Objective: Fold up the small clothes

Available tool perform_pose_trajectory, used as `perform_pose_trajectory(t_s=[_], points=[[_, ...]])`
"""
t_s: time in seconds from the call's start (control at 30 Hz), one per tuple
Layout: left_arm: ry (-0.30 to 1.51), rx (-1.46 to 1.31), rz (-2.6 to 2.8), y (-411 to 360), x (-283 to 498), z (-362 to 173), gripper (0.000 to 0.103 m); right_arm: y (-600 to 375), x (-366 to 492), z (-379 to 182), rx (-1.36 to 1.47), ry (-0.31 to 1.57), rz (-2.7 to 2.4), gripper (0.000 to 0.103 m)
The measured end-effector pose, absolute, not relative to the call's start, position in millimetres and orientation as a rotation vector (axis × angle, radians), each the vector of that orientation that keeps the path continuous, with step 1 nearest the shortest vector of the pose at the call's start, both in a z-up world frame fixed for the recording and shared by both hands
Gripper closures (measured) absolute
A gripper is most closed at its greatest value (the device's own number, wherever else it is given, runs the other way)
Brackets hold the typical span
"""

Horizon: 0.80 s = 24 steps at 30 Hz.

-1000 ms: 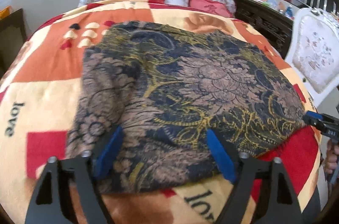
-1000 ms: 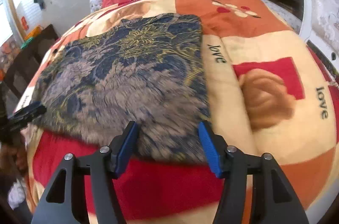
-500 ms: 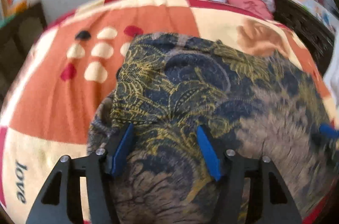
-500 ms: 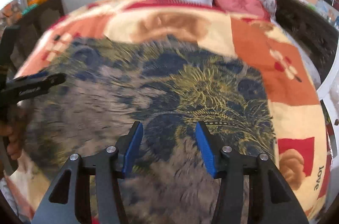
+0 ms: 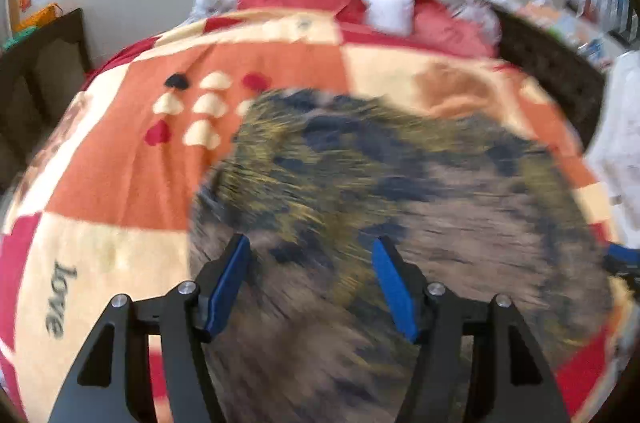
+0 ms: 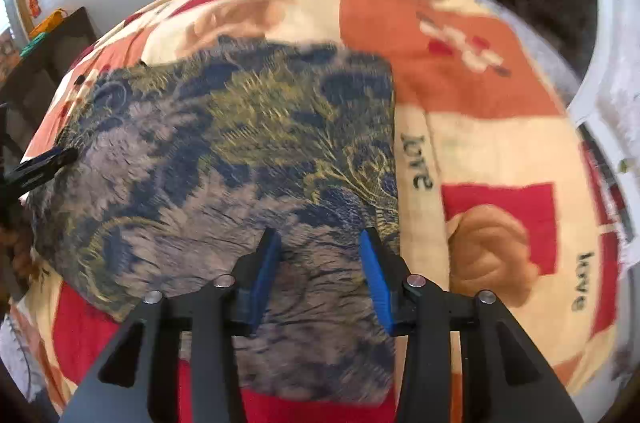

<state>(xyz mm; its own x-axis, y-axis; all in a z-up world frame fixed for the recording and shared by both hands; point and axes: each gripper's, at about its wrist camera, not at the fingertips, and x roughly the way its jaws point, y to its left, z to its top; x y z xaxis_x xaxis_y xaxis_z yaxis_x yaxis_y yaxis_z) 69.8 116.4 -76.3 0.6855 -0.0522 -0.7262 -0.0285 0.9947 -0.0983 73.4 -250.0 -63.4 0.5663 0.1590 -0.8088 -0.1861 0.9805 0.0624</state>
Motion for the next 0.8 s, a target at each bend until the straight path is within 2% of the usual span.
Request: perform_pose_trajectory(t_s=[0.13, 0.2, 0.27, 0.33, 0.43, 0.57, 0.67, 0.73, 0.8], points=[[0.83, -0.067, -0.056, 100.2, 36.2, -88.4, 0.028, -180.6, 59.6, -57.1, -0.093, 0.904, 0.331, 0.045], [0.873, -0.063, -0.066, 101.5, 29.7, -110.6, 0.028, -151.1, 55.9, -69.8, -0.165, 0.908, 0.342, 0.044], [0.854, -0.043, -0.079, 99.8, 25.0, -108.7, 0.028, -131.0, 59.4, -100.9, -0.239, 0.986, 0.309, 0.041], [0.874, -0.071, -0.096, 103.4, 24.1, -104.7, 0.028, -132.7, 54.8, -101.6, -0.224, 0.955, 0.283, 0.04], [0.871, -0.215, -0.14, 123.6, 7.6, -93.8, 0.027, -135.2, 57.5, -77.7, -0.152, 0.912, 0.266, 0.04], [0.823, -0.408, -0.157, 163.9, -33.4, -83.6, 0.014, -128.1, 67.0, -50.2, -0.14, 0.764, 0.269, 0.04], [0.841, -0.587, -0.146, 192.8, -50.6, -96.2, 0.014, -119.4, 83.1, -70.5, -0.121, 0.78, 0.295, 0.04], [0.858, -0.639, -0.163, 199.6, -50.8, -106.3, 0.014, -119.9, 89.6, -103.1, -0.137, 0.846, 0.268, 0.04], [0.854, -0.649, -0.177, 195.5, -45.4, -105.9, 0.007, -119.5, 86.4, -106.8, -0.124, 0.818, 0.278, 0.038]])
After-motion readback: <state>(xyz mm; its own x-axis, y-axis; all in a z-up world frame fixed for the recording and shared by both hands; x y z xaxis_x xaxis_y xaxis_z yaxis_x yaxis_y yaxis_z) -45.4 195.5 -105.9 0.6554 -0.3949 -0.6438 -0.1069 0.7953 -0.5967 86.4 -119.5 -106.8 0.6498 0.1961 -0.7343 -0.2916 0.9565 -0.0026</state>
